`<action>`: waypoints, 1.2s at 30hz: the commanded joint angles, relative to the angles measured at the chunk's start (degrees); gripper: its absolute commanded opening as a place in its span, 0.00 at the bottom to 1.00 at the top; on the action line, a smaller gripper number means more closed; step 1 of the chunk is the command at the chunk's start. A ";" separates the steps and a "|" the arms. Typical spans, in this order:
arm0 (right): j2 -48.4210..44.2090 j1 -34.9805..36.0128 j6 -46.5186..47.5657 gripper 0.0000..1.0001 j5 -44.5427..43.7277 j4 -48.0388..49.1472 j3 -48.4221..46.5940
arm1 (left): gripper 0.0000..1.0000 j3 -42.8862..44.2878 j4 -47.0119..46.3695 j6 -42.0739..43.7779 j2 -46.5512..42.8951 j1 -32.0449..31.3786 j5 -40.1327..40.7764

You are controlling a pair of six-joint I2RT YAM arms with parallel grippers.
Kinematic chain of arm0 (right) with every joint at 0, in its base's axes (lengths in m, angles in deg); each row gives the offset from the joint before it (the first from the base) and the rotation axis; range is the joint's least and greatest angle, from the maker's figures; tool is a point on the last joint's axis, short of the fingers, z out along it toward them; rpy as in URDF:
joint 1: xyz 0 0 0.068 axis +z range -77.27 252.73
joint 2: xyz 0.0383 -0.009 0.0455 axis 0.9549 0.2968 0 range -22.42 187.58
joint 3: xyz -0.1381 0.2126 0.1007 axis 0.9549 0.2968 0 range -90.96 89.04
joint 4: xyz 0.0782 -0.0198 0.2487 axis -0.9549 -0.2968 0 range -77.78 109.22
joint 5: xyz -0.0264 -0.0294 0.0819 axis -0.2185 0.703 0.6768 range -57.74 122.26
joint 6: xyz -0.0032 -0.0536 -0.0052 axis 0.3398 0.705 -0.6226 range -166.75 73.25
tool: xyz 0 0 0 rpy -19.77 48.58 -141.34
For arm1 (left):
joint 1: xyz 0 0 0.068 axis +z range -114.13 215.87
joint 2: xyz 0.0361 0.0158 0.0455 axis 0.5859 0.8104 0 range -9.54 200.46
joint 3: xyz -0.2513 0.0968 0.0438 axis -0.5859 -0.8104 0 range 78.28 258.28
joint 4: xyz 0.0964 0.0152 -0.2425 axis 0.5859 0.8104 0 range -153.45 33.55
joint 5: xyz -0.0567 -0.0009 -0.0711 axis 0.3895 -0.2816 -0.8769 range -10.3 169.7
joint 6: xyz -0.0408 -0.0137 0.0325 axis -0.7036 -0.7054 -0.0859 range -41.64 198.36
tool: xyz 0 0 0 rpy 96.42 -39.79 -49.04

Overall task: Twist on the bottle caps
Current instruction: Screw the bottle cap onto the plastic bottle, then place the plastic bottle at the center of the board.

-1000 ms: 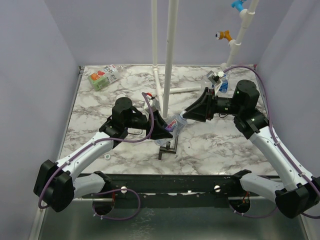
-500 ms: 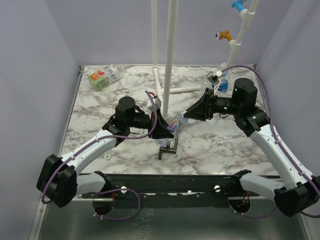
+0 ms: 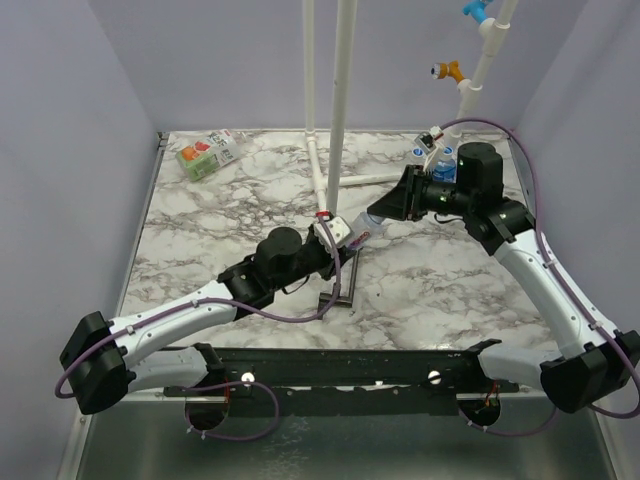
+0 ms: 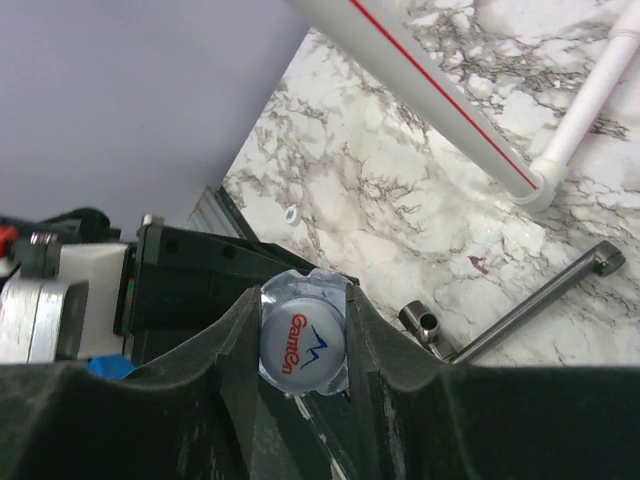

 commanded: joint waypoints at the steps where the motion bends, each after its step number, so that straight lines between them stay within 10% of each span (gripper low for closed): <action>1: 1.39 1.07 -7.05 0.00 -2.95 -8.14 0.72 | 0.00 2.01 -9.03 12.85 2.06 -3.47 26.03; 4: 1.00 1.07 -7.95 0.18 -6.72 -8.97 0.13 | 0.00 1.73 -9.09 15.64 3.45 -4.44 27.06; 8: -0.99 1.07 -8.33 0.74 -13.98 -10.39 -1.79 | 0.00 -0.13 -7.70 17.17 2.35 -4.50 21.81; 11: -2.62 1.07 -7.46 0.91 -17.21 -10.84 -2.62 | 0.00 -0.74 -5.33 17.28 1.66 -4.29 17.75; 36: -2.26 3.65 -6.61 0.59 -11.57 -7.65 0.55 | 0.00 -1.50 -4.35 14.79 2.65 -3.67 7.77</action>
